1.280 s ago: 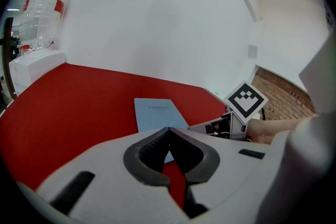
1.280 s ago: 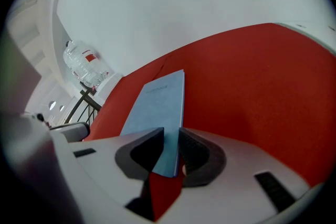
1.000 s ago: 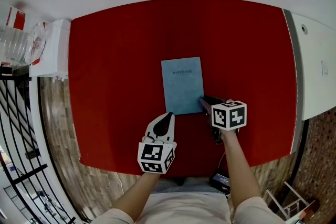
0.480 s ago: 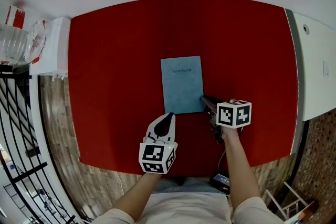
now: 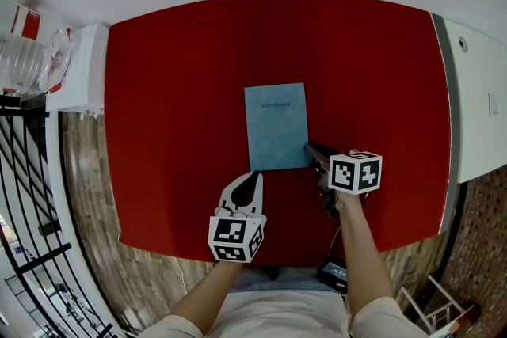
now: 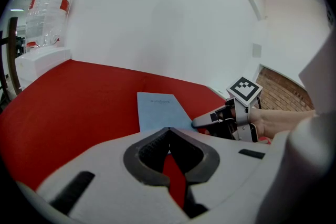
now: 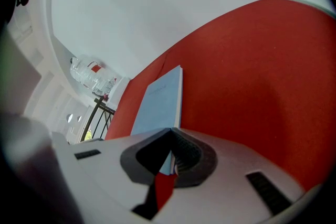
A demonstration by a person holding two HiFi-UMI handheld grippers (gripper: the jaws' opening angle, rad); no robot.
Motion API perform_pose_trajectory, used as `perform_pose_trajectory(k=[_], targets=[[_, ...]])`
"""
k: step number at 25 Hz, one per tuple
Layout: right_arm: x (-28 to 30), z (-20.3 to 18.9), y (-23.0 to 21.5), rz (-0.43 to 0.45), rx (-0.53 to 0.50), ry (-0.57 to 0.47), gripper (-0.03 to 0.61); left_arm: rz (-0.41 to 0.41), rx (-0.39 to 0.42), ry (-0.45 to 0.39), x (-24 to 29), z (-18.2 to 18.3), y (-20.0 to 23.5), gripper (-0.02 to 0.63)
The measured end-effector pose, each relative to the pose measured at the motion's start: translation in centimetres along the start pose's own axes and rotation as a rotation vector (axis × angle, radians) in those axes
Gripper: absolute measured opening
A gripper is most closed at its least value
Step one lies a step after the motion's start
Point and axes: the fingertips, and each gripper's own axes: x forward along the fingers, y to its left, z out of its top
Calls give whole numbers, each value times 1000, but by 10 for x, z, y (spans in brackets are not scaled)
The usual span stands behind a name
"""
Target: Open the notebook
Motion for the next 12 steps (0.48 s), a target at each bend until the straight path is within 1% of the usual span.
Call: perform_pose_trajectory(k=[3,6,9,12], targets=[[-5,3,5,-5,-20,-14,9,3,1,-3,-3,0,1,6],[-14,8,16,-28,-74,-34,8,7,0,-10,-6,2,2,8],[-26,17,37,-50,-156,-59,6,11,-3,-21,-12,4,4,6],[-36,26,69,-58,-256,-76,6,19,-10,-32,-22,6,9,6]])
